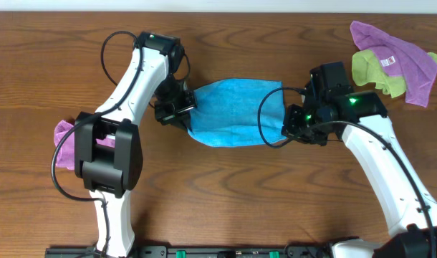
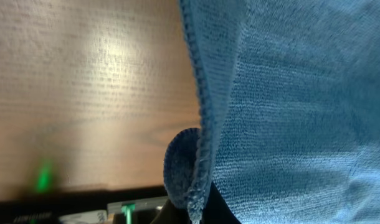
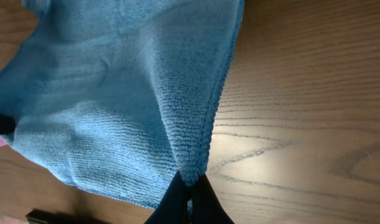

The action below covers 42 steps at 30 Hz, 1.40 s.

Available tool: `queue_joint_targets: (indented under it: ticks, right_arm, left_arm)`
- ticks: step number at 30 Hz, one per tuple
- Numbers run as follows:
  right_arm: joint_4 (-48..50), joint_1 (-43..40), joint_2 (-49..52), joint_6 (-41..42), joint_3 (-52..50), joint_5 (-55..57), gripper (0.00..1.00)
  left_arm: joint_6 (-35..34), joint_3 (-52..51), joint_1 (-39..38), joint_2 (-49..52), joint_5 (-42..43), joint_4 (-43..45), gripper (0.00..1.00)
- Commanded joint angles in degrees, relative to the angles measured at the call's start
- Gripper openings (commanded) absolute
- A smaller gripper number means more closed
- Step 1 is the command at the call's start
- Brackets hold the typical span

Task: Fold the cloth

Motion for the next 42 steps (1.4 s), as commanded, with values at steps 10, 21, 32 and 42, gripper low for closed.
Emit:
queue_joint_targets:
  ticks: [10,21,32,42]
  right_arm:
    - [-0.50,0.46,-0.48,-1.16,0.02,0.79,0.01]
    - [-1.31,0.46,-0.48,-1.16,0.02,0.81,0.01]
    - [-3.96,0.46,-0.48,-1.60,0.02,5.09,0.38]
    - [-5.77,0.44,-0.50,-1.25,0.04,9.42,0.60]
  left_arm:
    - [6.54,0.70,-0.20,-0.44,-0.31,-6.03,0.22]
    - [10.95,0.70,0.22,-0.44,-1.90,-9.49,0.45]
    - [10.91,0.70,0.83,-0.44,-1.68,-8.33,0.45]
    - [10.14,0.70,0.83,-0.44,-0.50,-8.35,0.46]
